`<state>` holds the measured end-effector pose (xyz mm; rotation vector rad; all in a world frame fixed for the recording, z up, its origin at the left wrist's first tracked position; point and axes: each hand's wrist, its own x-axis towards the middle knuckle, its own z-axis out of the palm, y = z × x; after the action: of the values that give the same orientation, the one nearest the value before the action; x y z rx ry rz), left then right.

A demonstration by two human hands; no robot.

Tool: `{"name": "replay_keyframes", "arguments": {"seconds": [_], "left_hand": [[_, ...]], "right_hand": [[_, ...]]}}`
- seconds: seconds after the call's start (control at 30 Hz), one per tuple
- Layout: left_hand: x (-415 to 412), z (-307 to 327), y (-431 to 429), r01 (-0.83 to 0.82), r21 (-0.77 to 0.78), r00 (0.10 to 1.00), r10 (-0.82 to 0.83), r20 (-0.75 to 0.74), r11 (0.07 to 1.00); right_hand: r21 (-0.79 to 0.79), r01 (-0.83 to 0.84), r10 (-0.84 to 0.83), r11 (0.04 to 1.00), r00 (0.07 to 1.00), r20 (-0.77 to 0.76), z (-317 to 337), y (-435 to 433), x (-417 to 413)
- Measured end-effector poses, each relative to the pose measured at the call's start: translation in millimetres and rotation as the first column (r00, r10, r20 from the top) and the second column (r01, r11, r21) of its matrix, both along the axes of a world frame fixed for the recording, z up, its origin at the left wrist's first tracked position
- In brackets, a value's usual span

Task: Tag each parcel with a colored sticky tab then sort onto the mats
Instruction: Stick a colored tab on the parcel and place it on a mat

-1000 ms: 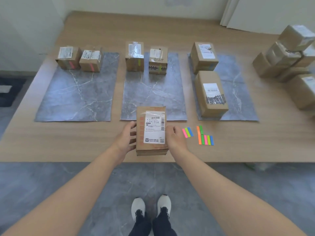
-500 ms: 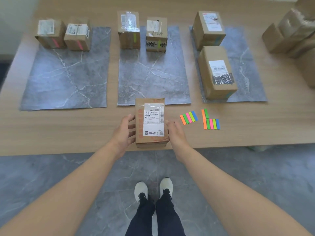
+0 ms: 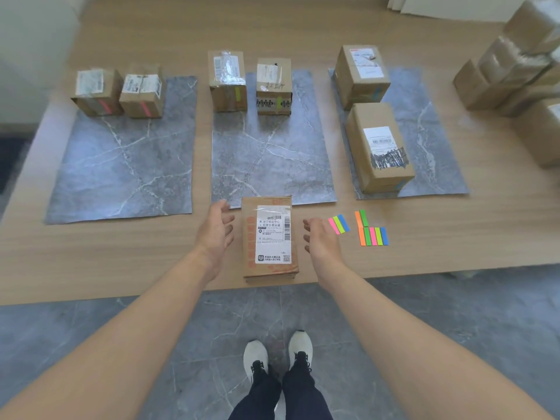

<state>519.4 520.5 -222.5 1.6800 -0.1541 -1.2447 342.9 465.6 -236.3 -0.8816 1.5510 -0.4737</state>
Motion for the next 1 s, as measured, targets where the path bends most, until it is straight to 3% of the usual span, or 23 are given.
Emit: {"name": "replay_keyframes", "arguments": {"seconds": [0.27, 0.5, 0.83, 1.0], "left_hand": [[-22, 61, -50, 0.141, -0.16, 0.989, -0.132, 0.064, 0.977], [-75, 61, -93, 0.228, -0.131, 0.974, -0.228, 0.012, 0.965], [-148, 2, -127, 0.182, 0.004, 0.982, -0.181, -0.06, 0.983], [-167, -33, -127, 0.149, 0.054, 0.984, -0.142, -0.111, 0.987]], "right_hand": [[-0.081, 0.073, -0.067, 0.994, 0.995, 0.072, 38, -29, -20], [-0.13, 0.093, -0.085, 0.987, 0.994, 0.072, 31, -74, -61], [-0.107, -0.092, 0.098, 0.99, 0.993, 0.059, -21, -126, -109], [-0.167, -0.311, 0.303, 0.936, 0.95, -0.069, -56, -133, -126]]}}
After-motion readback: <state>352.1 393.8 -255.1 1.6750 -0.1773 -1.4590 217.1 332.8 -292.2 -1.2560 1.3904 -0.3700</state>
